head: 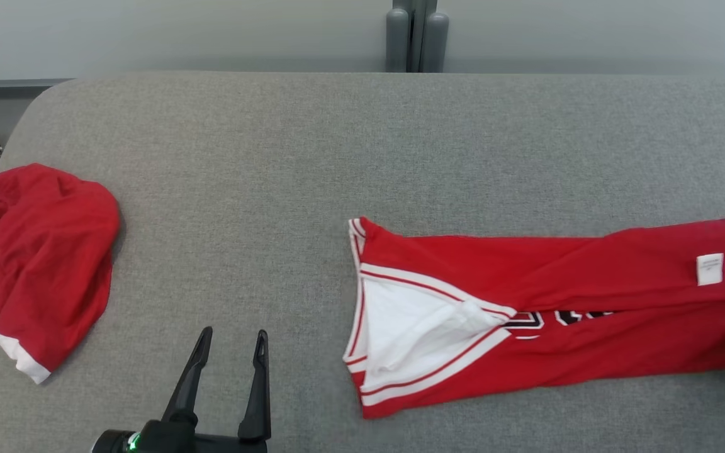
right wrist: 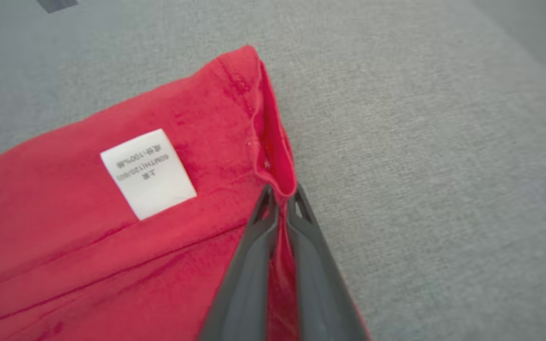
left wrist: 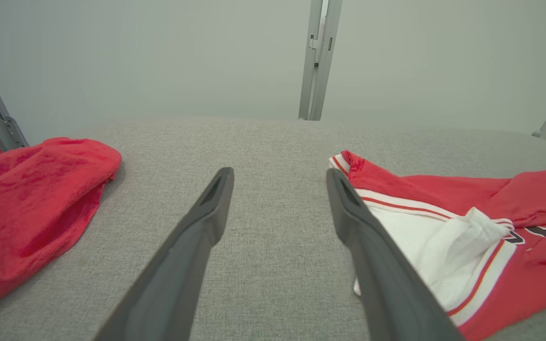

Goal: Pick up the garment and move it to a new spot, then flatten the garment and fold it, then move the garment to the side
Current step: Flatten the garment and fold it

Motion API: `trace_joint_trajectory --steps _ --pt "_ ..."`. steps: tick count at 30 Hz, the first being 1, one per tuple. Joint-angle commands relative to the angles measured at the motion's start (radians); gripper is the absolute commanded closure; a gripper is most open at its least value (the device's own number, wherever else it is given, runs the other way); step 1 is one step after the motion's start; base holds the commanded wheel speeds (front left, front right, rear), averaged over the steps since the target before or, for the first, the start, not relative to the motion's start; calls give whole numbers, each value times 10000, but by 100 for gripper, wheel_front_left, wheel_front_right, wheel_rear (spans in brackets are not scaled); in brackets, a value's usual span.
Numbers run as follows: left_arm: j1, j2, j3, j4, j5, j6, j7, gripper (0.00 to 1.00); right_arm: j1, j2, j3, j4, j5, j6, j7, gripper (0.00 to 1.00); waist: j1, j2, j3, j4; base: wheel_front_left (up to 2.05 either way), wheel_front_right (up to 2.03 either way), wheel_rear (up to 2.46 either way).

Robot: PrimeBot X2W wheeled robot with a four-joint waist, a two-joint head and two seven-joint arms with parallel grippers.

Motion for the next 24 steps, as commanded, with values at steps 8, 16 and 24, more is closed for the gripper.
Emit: trace_joint_trajectory --steps 8,16,24 --pt "-311 -3 198 71 192 -202 -2 0 -233 -955 173 -1387 -924 -32 -221 100 0 -1 300 -455 0 0 0" --pt "-105 -4 60 266 146 -184 -2 0 562 11 561 -4716 -1860 -30 787 100 0 -1 -169 -445 0 0 0" --pt "67 -3 -106 421 59 -221 -2 0 2097 1731 1414 -8177 -2803 -30 2093 100 0 -1 -706 136 0 0 0"
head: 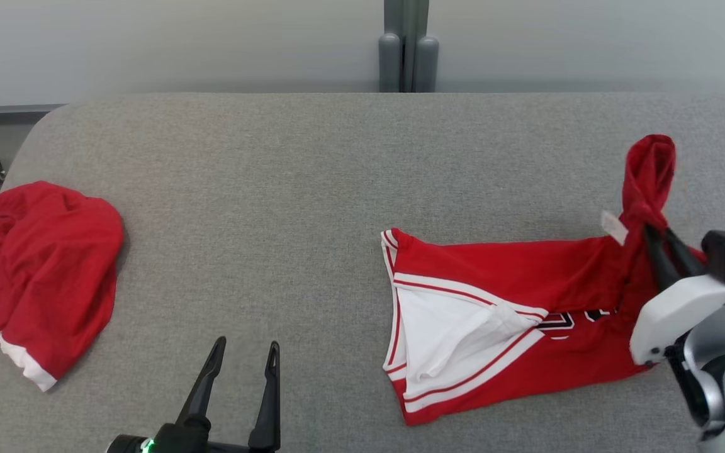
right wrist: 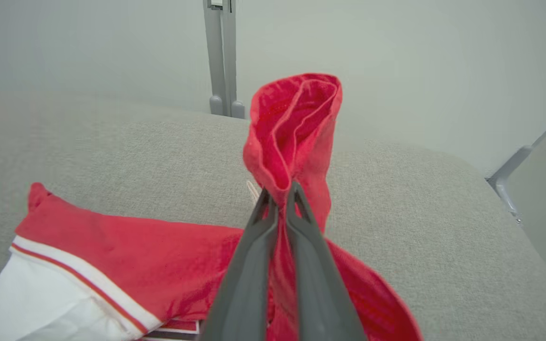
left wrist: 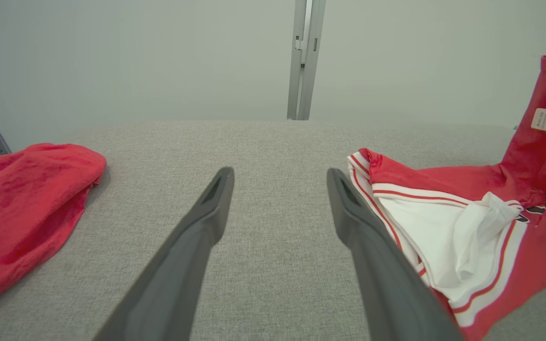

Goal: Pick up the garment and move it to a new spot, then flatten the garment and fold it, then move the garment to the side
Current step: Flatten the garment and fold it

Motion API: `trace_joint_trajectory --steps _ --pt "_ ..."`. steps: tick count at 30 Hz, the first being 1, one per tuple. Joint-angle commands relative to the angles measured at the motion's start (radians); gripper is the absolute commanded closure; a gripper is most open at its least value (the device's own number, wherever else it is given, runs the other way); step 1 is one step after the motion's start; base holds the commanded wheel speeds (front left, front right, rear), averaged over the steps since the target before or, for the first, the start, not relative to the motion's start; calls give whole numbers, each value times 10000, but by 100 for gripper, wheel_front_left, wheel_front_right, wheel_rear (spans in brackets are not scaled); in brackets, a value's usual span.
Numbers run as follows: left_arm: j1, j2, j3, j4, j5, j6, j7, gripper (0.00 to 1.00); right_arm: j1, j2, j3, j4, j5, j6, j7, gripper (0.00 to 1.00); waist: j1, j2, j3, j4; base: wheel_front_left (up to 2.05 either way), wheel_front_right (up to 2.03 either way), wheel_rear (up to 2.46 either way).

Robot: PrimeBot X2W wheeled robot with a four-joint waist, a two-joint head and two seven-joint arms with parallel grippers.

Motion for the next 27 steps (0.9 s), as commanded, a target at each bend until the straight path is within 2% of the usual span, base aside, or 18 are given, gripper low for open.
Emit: trace_joint_trajectory --steps 1,4,9,18,26,27 --pt "84 3 -28 28 -93 -22 -4 0 274 228 139 -299 -155 -17 92 100 0 0 -274 348 0 0 0" --pt "147 5 -98 34 -148 31 -3 0 665 807 540 -746 -176 -17 190 100 0 0 -398 638 0 0 0" --pt "181 6 -347 130 -177 26 -4 0 958 1306 1040 -401 -150 -15 -41 100 0 0 -562 1128 0 0 0" --pt "195 6 -385 186 -183 45 -4 0 948 1417 2134 468 201 -15 -352 100 0 0 -616 1787 0 0 0" --pt "261 6 -433 210 -245 101 -4 0 856 1412 3075 1055 595 -15 -145 100 0 0 -654 1989 0 0 0" --pt "274 6 -436 201 -245 126 -3 0 835 1413 3137 1060 659 -15 -184 63 0 0 -657 1977 0 0 0"
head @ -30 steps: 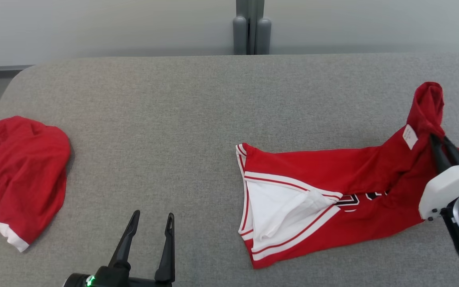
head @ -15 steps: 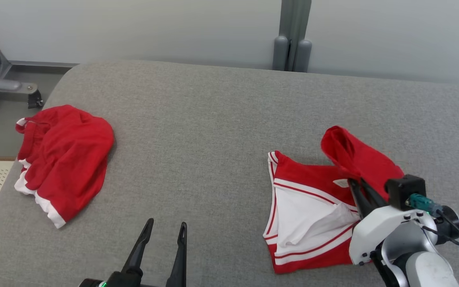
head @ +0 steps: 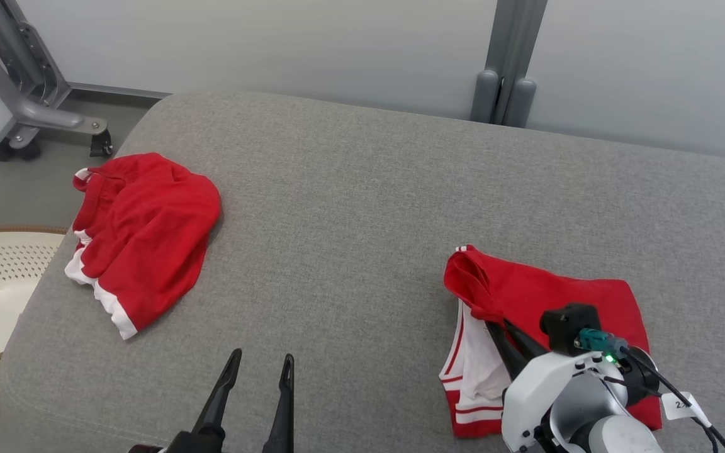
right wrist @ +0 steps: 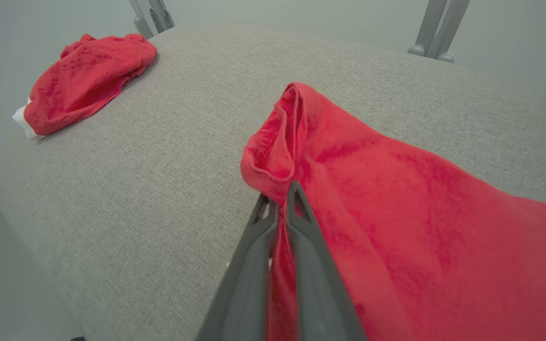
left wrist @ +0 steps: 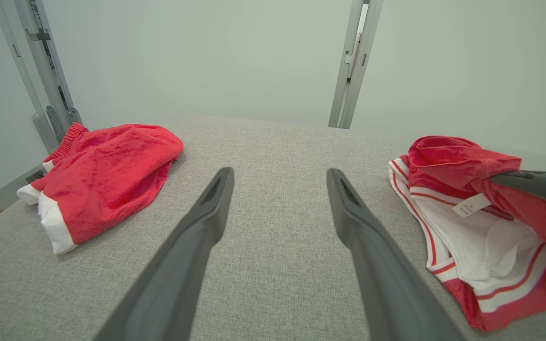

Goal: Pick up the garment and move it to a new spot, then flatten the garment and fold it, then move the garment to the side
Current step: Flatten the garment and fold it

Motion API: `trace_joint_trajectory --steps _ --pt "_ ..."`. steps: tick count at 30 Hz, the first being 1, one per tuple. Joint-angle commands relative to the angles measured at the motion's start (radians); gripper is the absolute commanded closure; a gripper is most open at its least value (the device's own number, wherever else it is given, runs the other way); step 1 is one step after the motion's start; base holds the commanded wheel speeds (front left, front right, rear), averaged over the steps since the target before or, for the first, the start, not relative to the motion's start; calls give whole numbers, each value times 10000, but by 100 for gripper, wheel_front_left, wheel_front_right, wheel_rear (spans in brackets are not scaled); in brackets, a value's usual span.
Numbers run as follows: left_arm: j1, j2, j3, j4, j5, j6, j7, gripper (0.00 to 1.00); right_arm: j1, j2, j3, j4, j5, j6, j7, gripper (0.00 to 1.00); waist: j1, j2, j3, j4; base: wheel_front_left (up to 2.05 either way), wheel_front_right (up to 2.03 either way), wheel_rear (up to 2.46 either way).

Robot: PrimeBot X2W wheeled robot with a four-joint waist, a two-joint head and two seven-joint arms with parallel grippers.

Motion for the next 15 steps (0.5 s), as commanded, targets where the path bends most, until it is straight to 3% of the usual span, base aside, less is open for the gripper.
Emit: trace_joint_trajectory --steps 1,6,15 --pt "153 10 26 -25 -22 62 -4 0 -111 -21 47 -46 134 -15 -102 0 0 0 -11 -30 0 0 0" --pt "256 10 58 -71 -60 94 -4 0 -101 -32 20 -571 515 -16 -512 0 0 0 -183 -343 0 0 0" --pt "211 11 233 -193 0 190 -4 0 165 -99 -1639 -886 191 -14 -1318 0 0 0 -515 -1617 0 0 0"
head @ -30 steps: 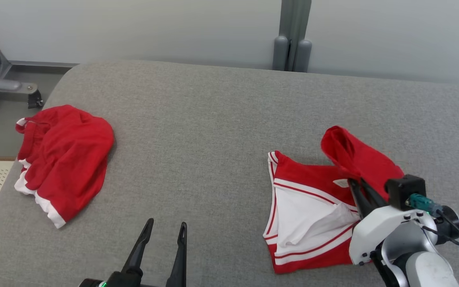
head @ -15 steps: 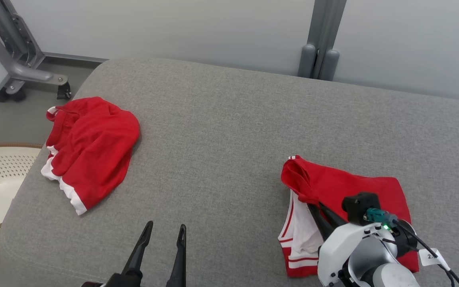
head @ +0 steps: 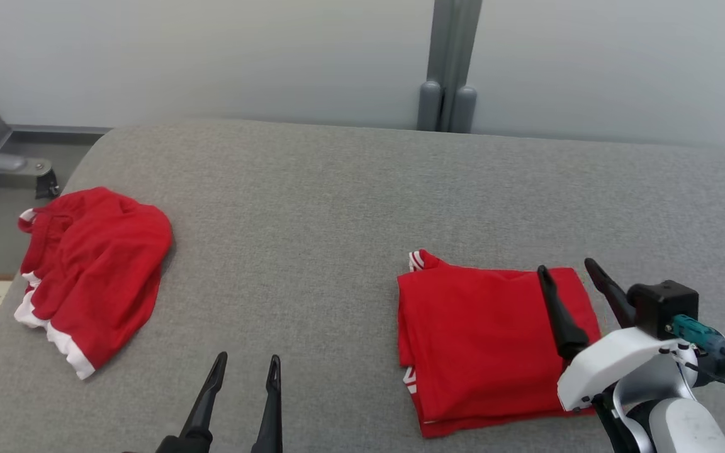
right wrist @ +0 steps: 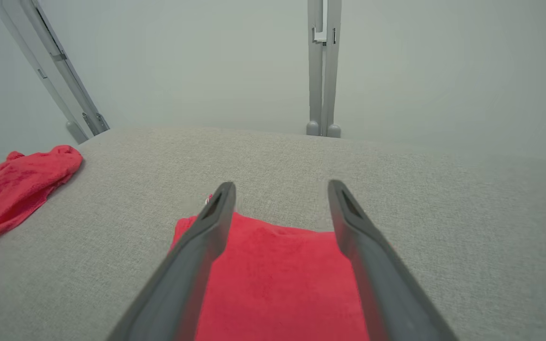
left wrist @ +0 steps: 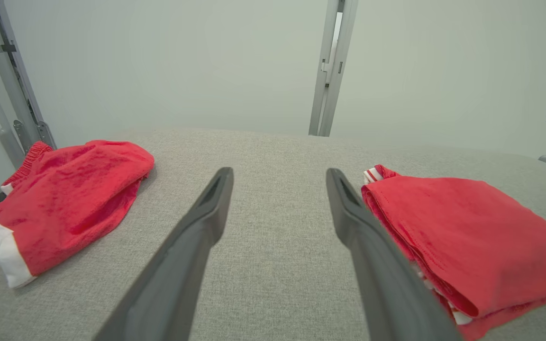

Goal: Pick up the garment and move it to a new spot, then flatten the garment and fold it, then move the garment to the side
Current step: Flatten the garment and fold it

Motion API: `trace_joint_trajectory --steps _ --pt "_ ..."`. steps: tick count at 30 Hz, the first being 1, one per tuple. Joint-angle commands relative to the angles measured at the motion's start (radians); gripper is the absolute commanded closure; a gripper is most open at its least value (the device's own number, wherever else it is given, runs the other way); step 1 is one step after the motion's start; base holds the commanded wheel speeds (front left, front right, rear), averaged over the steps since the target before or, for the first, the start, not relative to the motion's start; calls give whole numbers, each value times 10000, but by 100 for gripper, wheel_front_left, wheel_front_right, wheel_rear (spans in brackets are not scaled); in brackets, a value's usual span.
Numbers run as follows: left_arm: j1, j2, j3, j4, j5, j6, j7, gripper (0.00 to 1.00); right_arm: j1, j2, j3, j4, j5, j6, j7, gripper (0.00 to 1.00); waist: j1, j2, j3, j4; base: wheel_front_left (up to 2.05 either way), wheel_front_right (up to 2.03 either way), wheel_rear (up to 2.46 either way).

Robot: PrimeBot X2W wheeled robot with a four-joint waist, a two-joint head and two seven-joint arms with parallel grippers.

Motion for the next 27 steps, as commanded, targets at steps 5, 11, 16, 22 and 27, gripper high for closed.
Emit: trace_joint_trajectory --steps 5,11,16,22,27 --pt "0 13 196 -20 133 79 -2 0 349 -759 -366 795 122 -15 -1459 0 0 0 -379 -1273 0 0 0" --pt "290 13 465 82 33 281 -4 0 882 -1136 -607 1825 143 -12 -2888 0 0 0 -778 -1908 0 0 0" --pt "566 13 664 61 -42 349 -4 0 1156 -1551 201 2248 607 -11 -3902 0 0 0 -1088 -2308 0 0 0" --pt "855 13 837 52 -113 348 -4 0 1324 -1973 874 1586 1486 -14 -4082 0 0 0 -1380 -2473 0 0 0" --pt "1050 13 905 64 -173 402 -4 0 1791 -1889 781 952 1775 -14 -4083 0 0 0 -1594 -2352 0 0 0"
